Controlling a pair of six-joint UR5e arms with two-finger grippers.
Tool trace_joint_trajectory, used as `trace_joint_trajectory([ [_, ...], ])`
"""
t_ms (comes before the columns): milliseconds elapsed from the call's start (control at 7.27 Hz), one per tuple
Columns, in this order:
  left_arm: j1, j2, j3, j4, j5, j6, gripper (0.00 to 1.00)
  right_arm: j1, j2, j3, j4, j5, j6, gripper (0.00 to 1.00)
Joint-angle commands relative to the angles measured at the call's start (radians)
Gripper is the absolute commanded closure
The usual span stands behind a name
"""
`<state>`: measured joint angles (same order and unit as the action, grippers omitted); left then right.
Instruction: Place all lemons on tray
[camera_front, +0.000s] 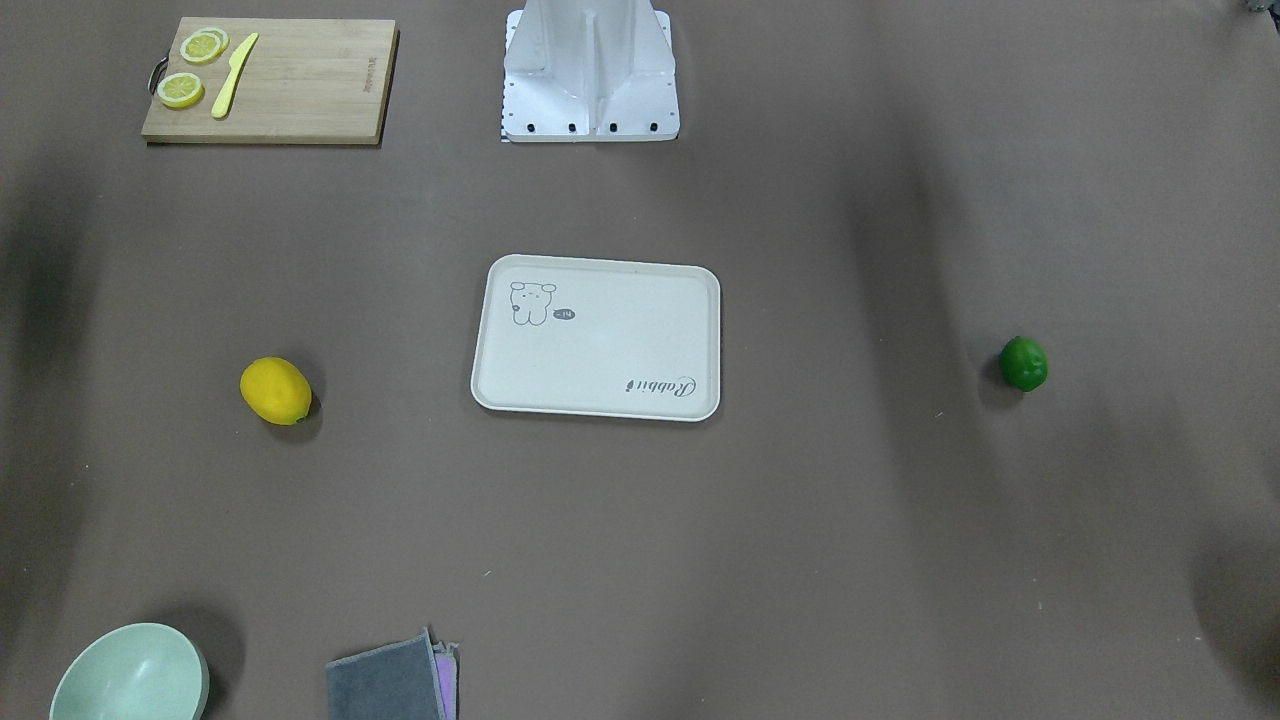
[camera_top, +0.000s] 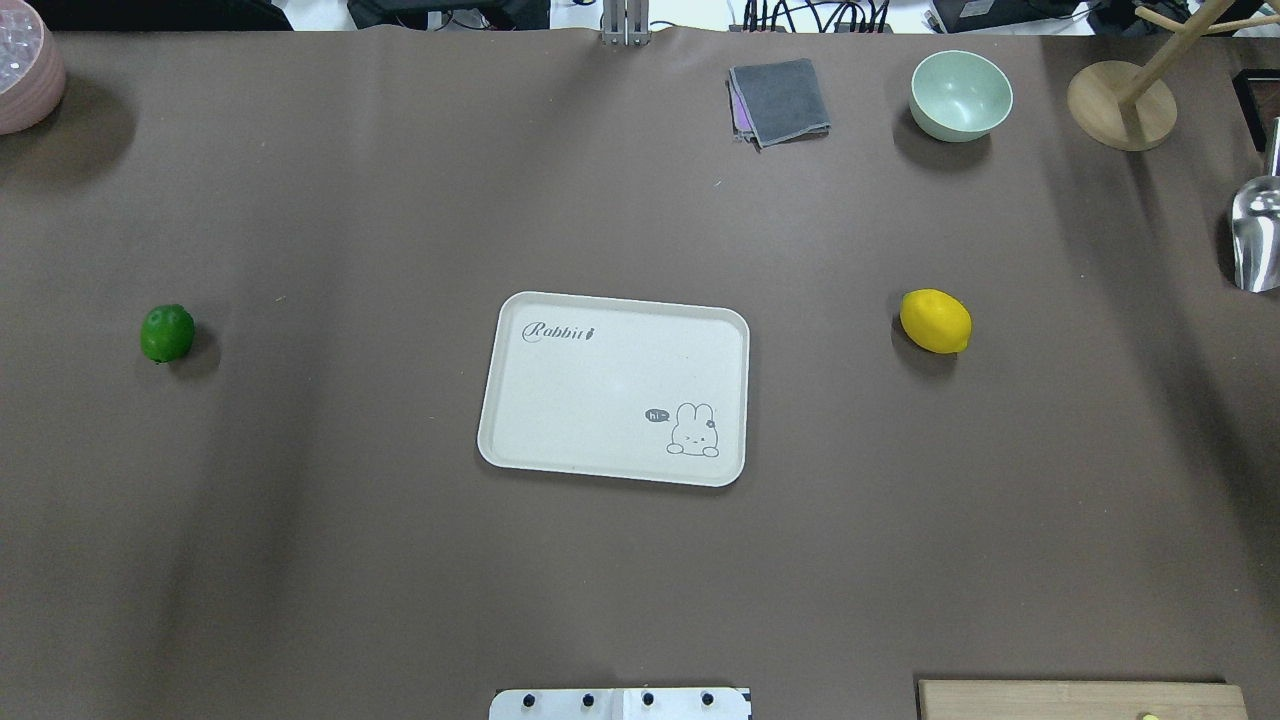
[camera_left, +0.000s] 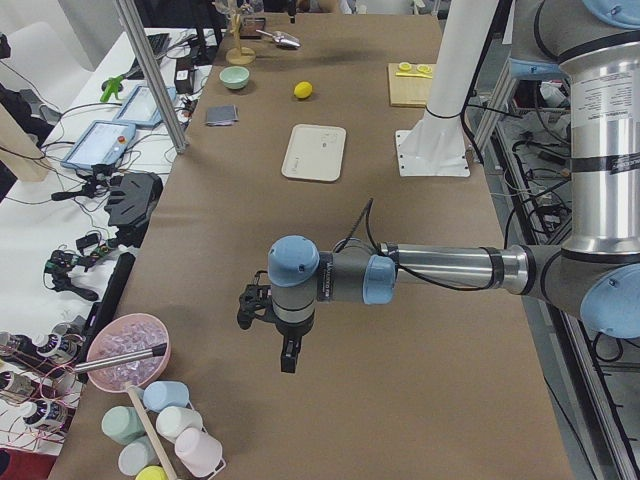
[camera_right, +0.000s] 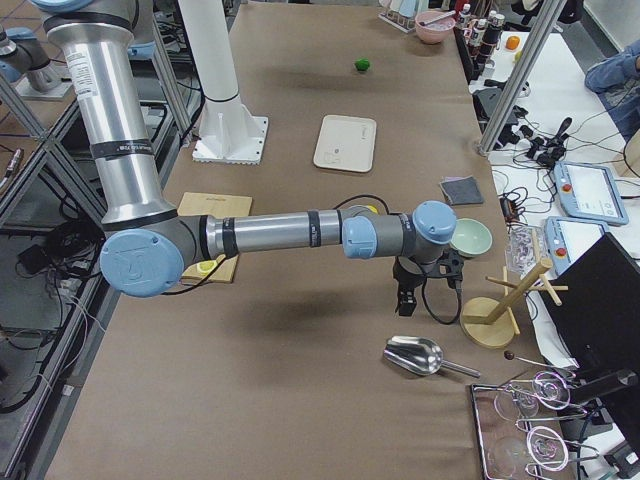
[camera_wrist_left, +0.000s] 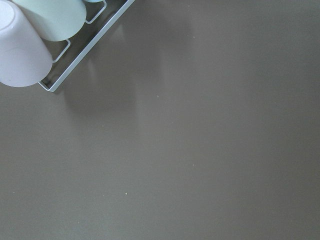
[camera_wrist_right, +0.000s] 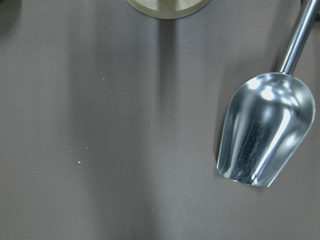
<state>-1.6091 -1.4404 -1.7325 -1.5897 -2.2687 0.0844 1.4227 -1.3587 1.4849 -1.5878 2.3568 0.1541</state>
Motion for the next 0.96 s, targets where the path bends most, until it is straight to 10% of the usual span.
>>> trace_joint_trajectory([
  [0, 0.0, 0.0, -0.001, 0.001, 0.0, 0.0, 0.01, -0.085, 0.007, 0.098, 0.002, -0.019, 0.062, 0.0],
  [825, 0.041, -0.047, 0.001, 0.008, 0.008, -0.091, 0.01, -0.376, 0.125, 0.148, 0.003, -0.05, 0.377, 0.0],
])
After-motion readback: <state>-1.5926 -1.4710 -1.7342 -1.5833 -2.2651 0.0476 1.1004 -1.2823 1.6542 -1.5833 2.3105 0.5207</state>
